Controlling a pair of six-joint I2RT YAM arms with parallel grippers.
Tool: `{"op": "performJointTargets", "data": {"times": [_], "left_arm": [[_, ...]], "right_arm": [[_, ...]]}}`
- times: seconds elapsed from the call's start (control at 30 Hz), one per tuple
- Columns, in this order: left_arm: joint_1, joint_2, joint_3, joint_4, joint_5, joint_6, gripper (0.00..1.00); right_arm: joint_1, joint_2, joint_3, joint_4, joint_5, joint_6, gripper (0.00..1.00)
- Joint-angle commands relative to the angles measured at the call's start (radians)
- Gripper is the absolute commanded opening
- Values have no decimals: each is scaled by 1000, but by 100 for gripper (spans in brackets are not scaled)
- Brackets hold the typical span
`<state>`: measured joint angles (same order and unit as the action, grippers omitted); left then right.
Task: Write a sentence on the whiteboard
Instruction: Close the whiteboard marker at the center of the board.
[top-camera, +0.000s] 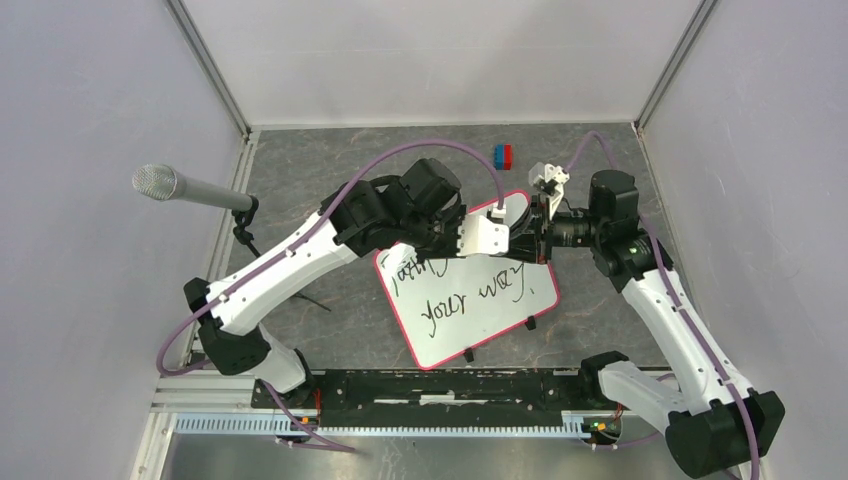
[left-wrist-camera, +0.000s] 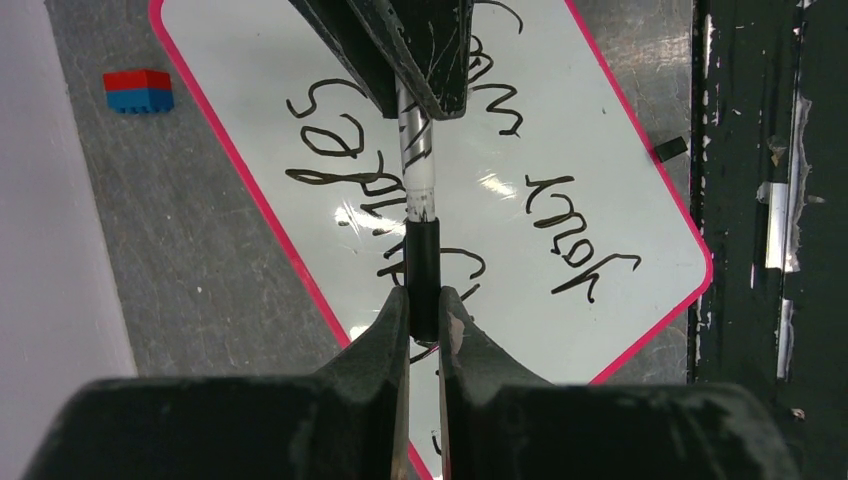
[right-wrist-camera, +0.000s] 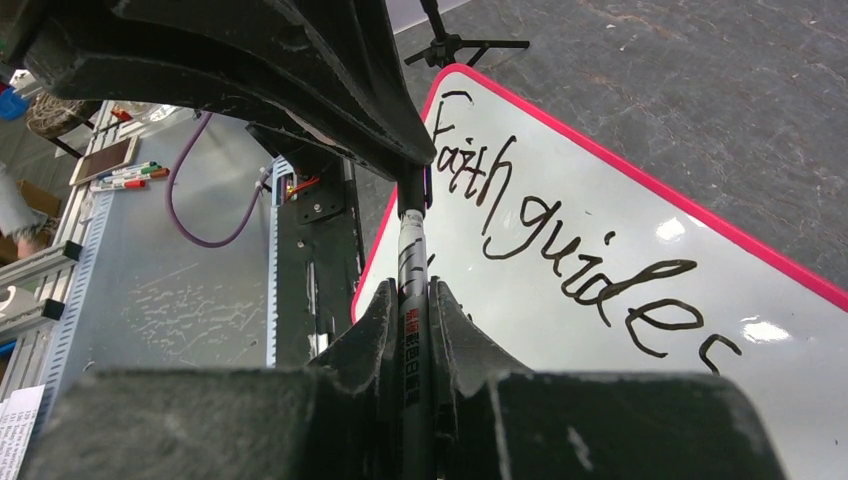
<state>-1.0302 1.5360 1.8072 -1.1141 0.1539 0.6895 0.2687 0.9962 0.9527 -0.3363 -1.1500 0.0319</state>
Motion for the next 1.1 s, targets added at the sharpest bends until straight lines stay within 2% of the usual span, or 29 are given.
{"op": "performJointTargets", "data": {"times": [0.0,0.43,0.73,0.87,0.97,1.07], "left_arm": [[-9,13,68,22,67,-68,2],[-37,74,185,63,103,-127,2],[-38,105,259,97,86,-167,3],[-14,80,259,61,62,-133,19],[33,56,261,33,78,-115,31],[80,22,267,14,85,-100,50]], "right_arm": [[26,1,34,24,46,-7,0],[172,50,3,91,137,6,0],[204,61,31,125,146,11,0],[190,54,53,115,226,-23,0],[138,53,51,163,239,11,0],[77,56,52,232,242,66,0]]}}
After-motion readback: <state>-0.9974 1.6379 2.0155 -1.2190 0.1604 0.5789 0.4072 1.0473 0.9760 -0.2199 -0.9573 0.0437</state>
